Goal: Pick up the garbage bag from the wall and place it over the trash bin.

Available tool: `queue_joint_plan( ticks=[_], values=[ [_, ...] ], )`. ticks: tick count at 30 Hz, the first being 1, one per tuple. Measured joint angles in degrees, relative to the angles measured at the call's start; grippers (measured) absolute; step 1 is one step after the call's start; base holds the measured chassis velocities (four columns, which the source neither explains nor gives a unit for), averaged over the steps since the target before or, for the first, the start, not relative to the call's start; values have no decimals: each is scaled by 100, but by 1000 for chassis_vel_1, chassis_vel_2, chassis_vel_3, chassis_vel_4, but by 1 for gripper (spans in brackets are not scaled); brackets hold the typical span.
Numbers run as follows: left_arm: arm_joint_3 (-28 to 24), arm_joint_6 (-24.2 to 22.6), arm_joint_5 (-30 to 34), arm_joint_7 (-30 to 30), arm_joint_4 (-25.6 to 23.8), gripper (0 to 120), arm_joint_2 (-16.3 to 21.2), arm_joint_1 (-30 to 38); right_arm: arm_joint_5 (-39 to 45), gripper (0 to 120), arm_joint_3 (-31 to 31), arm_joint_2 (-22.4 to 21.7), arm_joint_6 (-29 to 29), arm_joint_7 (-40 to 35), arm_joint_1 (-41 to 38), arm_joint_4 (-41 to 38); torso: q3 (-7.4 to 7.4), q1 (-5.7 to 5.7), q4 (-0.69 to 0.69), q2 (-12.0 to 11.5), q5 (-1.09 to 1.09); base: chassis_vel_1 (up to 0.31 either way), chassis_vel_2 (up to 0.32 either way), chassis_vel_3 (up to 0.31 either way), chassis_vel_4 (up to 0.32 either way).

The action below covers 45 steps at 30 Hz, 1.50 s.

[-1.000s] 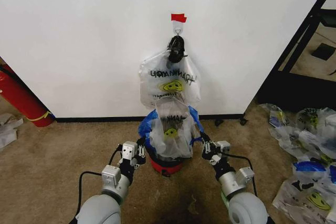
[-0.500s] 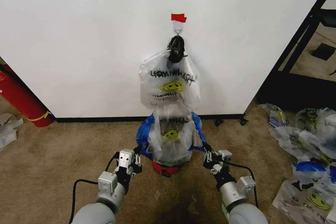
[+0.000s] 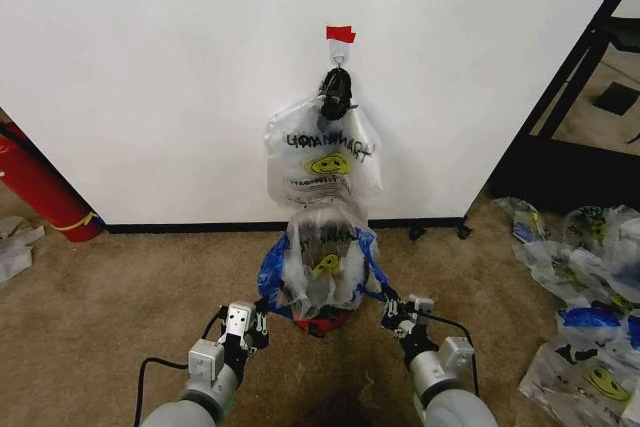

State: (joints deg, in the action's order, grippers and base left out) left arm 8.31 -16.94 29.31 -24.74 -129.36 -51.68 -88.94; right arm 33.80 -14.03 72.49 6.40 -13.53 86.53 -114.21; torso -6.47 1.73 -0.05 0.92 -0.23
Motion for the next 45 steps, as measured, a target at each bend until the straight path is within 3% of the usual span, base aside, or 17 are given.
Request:
queue_joint_plan(
  ticks=[18,29,45],
  values=[
    [-192,-60,22,2,275,0,-152,-45,231,0,-112,-19,498,-339,-234,201,0,0,0,0,0,0,0,0,0],
    [-279,-125,98,-1,523,0,-207,117,325,0,-223,-69,709,-389,-574,725,0,0,0,0,0,0,0,0,0],
    [-276,-164,335,-48,744,0,-198,697,507,0,-77,-223,897,-251,-1411,1350,0,0,0,0,0,0,0,0,0]
  ],
)
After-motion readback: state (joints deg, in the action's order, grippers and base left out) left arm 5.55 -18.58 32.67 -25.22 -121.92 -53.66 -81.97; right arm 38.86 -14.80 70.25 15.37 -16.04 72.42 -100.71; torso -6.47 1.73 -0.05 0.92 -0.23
